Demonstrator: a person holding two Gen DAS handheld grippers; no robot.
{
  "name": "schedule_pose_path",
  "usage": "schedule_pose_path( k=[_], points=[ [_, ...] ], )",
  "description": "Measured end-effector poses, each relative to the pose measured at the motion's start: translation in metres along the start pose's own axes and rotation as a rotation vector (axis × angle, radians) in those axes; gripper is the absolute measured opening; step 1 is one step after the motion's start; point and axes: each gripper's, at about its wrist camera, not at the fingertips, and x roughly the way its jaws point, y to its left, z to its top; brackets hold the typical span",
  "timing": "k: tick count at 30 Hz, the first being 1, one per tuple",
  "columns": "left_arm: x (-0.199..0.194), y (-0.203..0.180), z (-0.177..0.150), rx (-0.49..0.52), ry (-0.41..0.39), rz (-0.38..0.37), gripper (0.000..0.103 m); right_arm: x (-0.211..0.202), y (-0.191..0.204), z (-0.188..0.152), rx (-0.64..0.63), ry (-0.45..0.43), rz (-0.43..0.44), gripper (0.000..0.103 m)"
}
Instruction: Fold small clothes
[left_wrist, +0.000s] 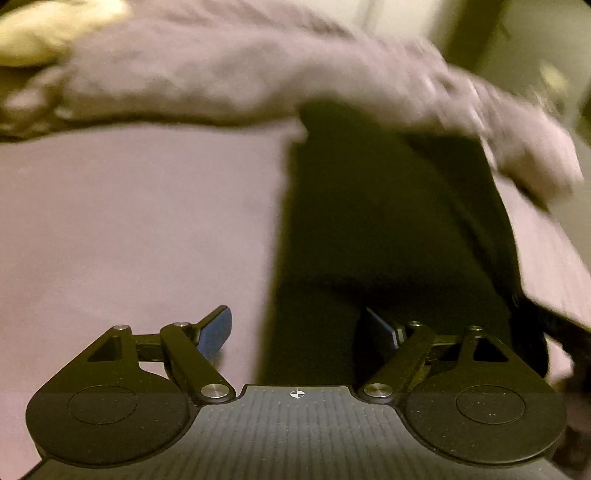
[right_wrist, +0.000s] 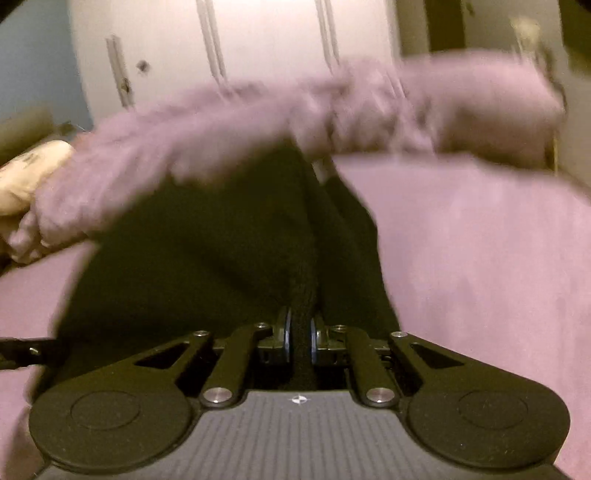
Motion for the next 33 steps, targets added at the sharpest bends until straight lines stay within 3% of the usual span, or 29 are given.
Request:
schedule_pose_path(
  k=[1,2,3,4,5,6,10,14,16,17,18,20,22,23,28,29,31,33],
  points=[
    [0.004,-0.003,-0.002,0.009,0.009,0.008,0.084,-0.006,0.002,0.002,-0.018,-0.019,0.009,0.011],
    [0.005,-0.006,-0.003,0.02,-0.002,0.022,0.084,-0.012,0.004,0.006,-0.018,-0.024,0.018,0.02],
    [0.005,-0.007,-0.003,0.035,-0.011,0.027,0.084,-0.019,0.002,0.011,-0.003,-0.032,0.022,0.041],
    [0.005,-0.007,-0.002,0.043,-0.018,0.029,0.084,-0.026,0.0,0.015,0.011,-0.058,0.02,0.055],
    [0.004,-0.006,-0.002,0.04,-0.021,0.031,0.084,-0.032,-0.002,0.018,0.016,-0.101,0.008,0.082],
    [0.004,-0.005,-0.001,0.032,-0.019,0.029,0.083,-0.034,-0.005,0.021,0.014,-0.14,-0.008,0.091],
    [0.004,-0.009,-0.005,0.028,-0.02,0.029,0.083,-0.015,-0.004,0.033,0.002,-0.082,-0.019,0.091],
    [0.003,-0.007,-0.002,0.028,-0.015,0.023,0.083,0.011,-0.019,0.038,0.17,0.043,0.113,0.091],
    [0.004,-0.005,-0.001,0.02,-0.009,0.015,0.083,0.014,-0.018,0.037,0.206,0.04,0.14,0.076],
    [0.004,-0.005,-0.001,0.019,-0.007,0.012,0.083,0.012,-0.016,0.037,0.195,0.037,0.162,0.048],
    [0.004,-0.005,-0.001,0.02,-0.007,0.011,0.083,0.01,-0.012,0.036,0.183,0.031,0.173,0.03],
    [0.005,-0.006,-0.001,0.025,-0.009,0.015,0.083,0.011,-0.005,0.038,0.14,0.029,0.152,0.031],
    [0.006,-0.006,-0.001,0.023,-0.009,0.015,0.083,0.016,-0.004,0.037,0.137,0.038,0.132,0.045],
    [0.006,-0.006,-0.001,0.021,-0.009,0.014,0.083,0.02,-0.006,0.037,0.151,0.051,0.134,0.059],
    [0.006,-0.006,-0.002,0.025,-0.016,0.014,0.083,0.034,-0.016,0.04,0.231,0.095,0.2,0.067],
    [0.007,-0.006,-0.002,0.025,-0.016,0.016,0.083,0.033,-0.015,0.039,0.225,0.093,0.203,0.066],
    [0.006,-0.006,-0.002,0.026,-0.017,0.017,0.083,0.03,-0.009,0.04,0.177,0.083,0.192,0.052],
    [0.006,-0.007,-0.003,0.027,-0.02,0.02,0.083,0.026,-0.001,0.039,0.126,0.065,0.188,0.032]
  ],
)
